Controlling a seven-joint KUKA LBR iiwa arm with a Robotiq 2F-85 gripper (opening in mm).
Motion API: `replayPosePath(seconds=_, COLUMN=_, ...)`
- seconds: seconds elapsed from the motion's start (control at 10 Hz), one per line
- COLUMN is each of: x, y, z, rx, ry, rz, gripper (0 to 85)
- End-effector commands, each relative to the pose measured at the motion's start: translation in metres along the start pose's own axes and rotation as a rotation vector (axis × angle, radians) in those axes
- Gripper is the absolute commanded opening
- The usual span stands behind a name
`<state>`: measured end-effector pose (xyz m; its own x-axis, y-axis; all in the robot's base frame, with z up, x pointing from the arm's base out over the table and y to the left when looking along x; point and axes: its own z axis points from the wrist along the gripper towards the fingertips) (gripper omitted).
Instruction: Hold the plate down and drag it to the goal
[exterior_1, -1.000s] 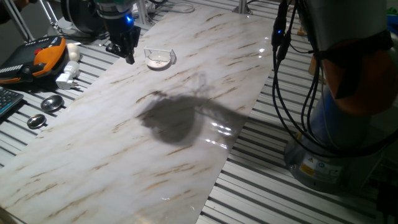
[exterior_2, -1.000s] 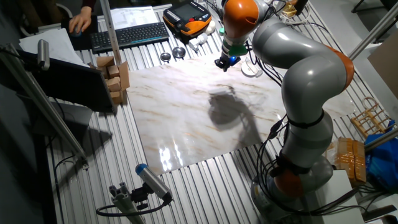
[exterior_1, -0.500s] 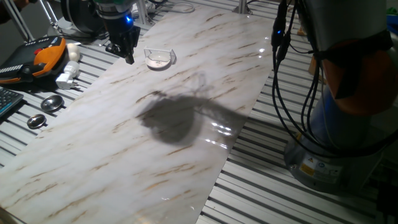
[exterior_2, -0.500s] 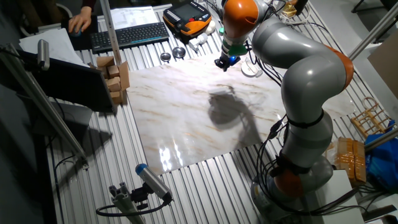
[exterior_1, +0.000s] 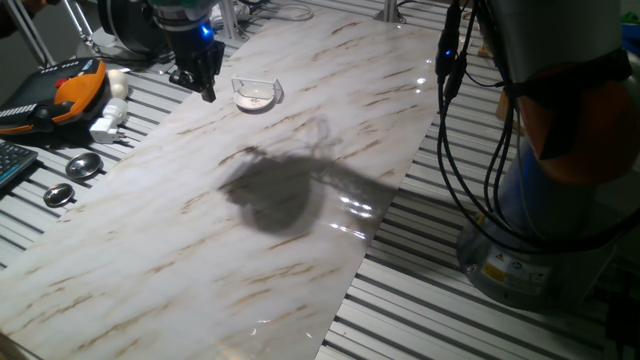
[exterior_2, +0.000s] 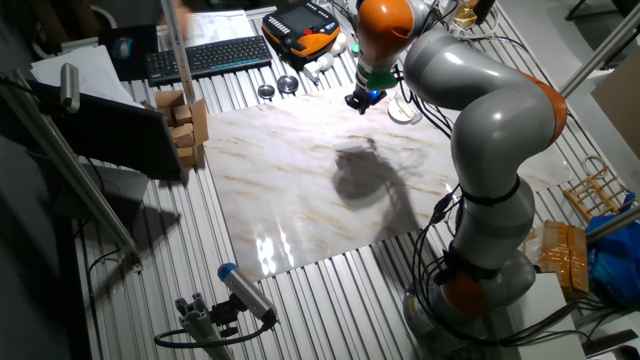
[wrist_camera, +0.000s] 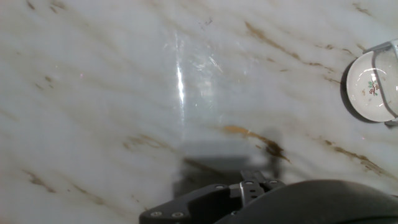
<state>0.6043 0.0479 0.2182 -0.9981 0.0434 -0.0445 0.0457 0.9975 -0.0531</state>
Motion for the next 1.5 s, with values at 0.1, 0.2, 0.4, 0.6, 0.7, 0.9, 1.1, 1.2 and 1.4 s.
replayPosePath(seconds=0.1, x=0.0001, y=-0.0001, z=-0.0007, rx=0.001, ry=-0.001, rz=-0.003, gripper=0.0)
replayPosePath(seconds=0.2, x=-0.0007, y=-0.0005, z=-0.0006, rx=0.001, ry=-0.001, rz=-0.005, gripper=0.0)
replayPosePath(seconds=0.4, x=-0.0015, y=-0.0005, z=-0.0006, rx=0.000, ry=-0.001, rz=-0.006, gripper=0.0)
replayPosePath(seconds=0.6, x=-0.0019, y=0.0003, z=-0.0005, rx=-0.002, ry=-0.001, rz=-0.005, gripper=0.0)
replayPosePath(seconds=0.7, x=-0.0021, y=0.0004, z=-0.0003, rx=-0.002, ry=-0.001, rz=-0.003, gripper=0.0)
replayPosePath(seconds=0.9, x=-0.0029, y=0.0010, z=0.0000, rx=0.000, ry=-0.001, rz=0.000, gripper=0.0)
replayPosePath(seconds=1.1, x=-0.0030, y=0.0008, z=-0.0002, rx=-0.002, ry=0.000, rz=0.000, gripper=0.0)
replayPosePath(seconds=1.2, x=-0.0030, y=0.0009, z=-0.0001, rx=-0.002, ry=0.000, rz=0.000, gripper=0.0)
replayPosePath(seconds=1.4, x=-0.0033, y=0.0004, z=-0.0001, rx=0.000, ry=-0.001, rz=0.000, gripper=0.0)
